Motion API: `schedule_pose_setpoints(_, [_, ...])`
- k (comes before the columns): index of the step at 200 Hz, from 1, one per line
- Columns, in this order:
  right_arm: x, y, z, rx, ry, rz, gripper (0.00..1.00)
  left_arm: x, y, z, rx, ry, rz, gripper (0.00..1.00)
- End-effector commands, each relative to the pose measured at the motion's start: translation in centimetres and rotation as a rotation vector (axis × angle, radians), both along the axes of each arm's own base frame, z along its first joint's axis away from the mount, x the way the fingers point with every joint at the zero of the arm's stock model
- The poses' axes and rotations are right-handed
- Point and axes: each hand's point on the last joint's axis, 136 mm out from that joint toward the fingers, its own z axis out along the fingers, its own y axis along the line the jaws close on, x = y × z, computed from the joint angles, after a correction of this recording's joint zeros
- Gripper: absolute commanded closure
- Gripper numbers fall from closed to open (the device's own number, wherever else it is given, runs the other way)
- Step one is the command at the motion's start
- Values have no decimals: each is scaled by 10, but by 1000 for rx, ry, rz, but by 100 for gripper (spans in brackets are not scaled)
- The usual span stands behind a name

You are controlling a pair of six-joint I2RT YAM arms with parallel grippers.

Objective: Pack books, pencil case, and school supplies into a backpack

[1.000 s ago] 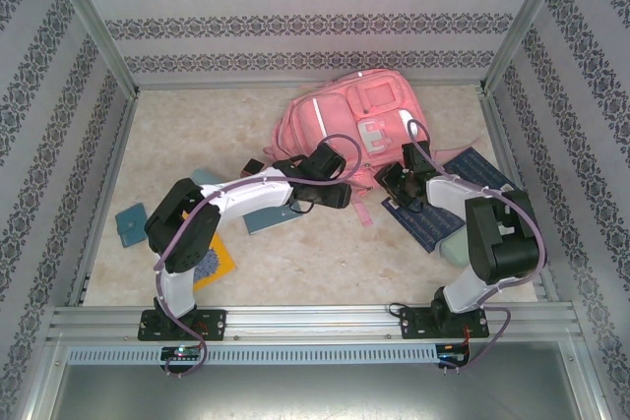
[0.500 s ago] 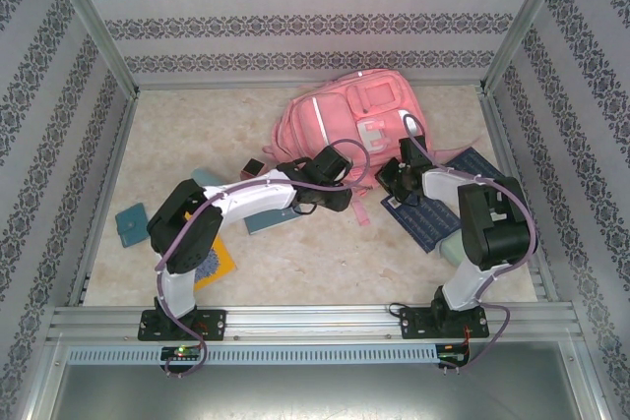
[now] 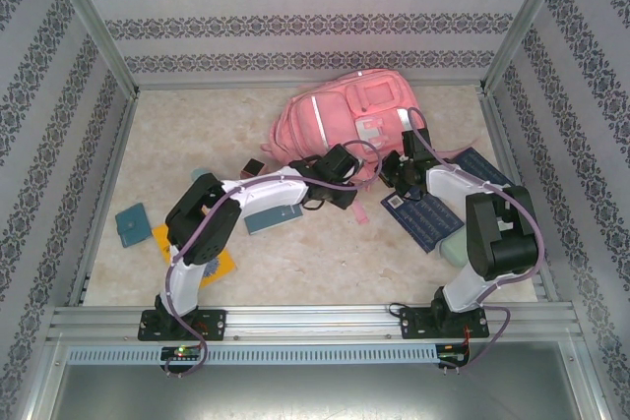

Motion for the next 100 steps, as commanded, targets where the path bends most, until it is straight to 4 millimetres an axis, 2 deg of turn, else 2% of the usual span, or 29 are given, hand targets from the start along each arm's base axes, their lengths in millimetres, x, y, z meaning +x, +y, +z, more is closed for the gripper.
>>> schedule_pose_setpoints(1, [11, 3, 16, 21, -53, 14, 100, 10, -13, -2, 17, -46, -35, 75])
schedule_pose_setpoints(25, [13, -2, 3, -18, -34, 11, 100, 12, -13, -8, 26, -36, -18, 75])
schedule_pose_setpoints(55, [27, -4, -13, -35, -16, 14, 100, 15, -13, -11, 33, -41, -8, 75])
schedule_pose_setpoints(100, [49, -5, -16, -45, -27, 9, 100, 22, -23, -14, 16, -36, 4, 75])
